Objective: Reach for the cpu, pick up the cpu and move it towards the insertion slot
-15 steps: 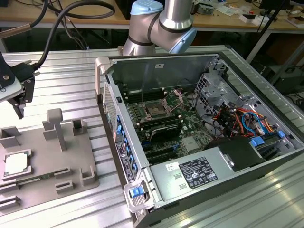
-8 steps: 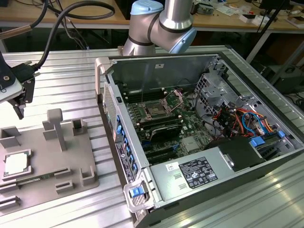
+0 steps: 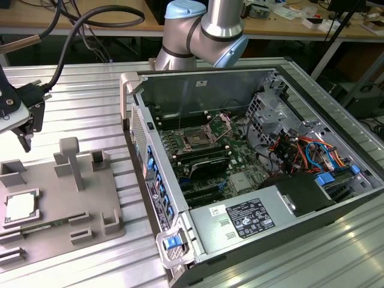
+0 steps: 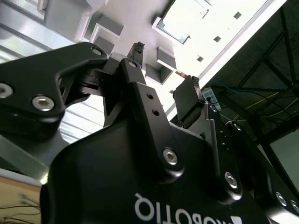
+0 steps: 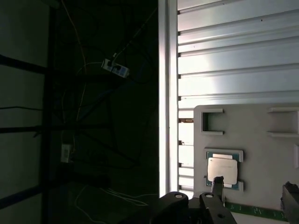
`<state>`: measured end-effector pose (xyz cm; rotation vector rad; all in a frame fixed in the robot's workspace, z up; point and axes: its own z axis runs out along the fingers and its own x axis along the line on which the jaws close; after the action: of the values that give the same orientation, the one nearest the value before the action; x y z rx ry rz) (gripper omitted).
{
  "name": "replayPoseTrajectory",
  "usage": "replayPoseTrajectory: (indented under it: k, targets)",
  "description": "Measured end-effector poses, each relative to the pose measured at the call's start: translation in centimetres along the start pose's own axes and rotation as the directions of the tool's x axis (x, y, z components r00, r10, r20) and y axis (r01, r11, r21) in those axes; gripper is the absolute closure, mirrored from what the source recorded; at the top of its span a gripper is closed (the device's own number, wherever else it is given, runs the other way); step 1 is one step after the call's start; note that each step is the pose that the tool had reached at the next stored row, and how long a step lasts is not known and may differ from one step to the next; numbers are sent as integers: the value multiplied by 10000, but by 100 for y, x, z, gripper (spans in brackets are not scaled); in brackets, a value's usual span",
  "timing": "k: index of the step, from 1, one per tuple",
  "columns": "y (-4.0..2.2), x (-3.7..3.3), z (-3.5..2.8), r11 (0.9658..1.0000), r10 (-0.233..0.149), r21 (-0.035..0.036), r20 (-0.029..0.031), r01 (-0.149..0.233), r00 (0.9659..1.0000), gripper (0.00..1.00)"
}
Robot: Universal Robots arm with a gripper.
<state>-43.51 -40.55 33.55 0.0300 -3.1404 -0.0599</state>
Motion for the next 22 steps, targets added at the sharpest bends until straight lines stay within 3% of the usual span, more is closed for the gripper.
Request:
replayPoseTrajectory:
  k: [22]
  targets:
    - [-2,0,60,10000,0,0,1,0,10000,45]
